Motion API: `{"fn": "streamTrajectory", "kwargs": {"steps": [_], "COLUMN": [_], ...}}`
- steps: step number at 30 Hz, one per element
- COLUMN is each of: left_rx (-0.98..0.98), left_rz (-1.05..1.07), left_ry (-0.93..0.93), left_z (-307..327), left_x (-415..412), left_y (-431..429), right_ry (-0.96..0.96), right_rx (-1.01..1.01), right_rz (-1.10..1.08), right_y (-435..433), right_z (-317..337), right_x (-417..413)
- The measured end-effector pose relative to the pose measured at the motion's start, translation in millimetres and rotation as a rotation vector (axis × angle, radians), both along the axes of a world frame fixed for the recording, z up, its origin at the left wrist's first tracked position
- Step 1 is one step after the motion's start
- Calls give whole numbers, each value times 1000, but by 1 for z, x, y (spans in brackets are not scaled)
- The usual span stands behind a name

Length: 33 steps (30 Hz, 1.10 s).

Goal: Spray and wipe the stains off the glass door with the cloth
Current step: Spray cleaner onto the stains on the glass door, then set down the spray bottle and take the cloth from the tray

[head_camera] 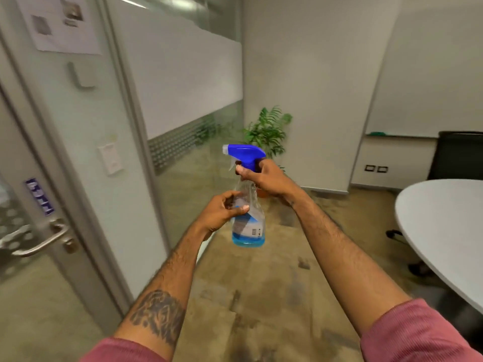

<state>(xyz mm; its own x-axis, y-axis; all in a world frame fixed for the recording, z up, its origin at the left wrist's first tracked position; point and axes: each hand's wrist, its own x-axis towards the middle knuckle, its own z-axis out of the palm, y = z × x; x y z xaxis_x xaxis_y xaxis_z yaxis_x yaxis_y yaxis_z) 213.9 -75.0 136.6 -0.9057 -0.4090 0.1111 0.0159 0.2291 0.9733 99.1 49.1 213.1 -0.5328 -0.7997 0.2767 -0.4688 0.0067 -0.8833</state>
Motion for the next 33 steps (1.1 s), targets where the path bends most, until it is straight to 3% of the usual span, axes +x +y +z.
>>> {"fn": "streamTrajectory", "kwargs": {"steps": [11, 21, 33], "left_rx": [-60, -56, -106], "left_rz": [-444, -823, -974], "left_ry": [-47, -116, -169], "left_z": [-25, -53, -81], "left_x": [-198, -331, -438], "left_y": [91, 224, 434], "right_ry": [-25, -51, -110], "right_rx": [48, 76, 107], "right_rz": [-453, -797, -1059], "right_y": [136, 276, 472], "right_z": [-27, -52, -78], "right_x": [-129, -192, -262]}}
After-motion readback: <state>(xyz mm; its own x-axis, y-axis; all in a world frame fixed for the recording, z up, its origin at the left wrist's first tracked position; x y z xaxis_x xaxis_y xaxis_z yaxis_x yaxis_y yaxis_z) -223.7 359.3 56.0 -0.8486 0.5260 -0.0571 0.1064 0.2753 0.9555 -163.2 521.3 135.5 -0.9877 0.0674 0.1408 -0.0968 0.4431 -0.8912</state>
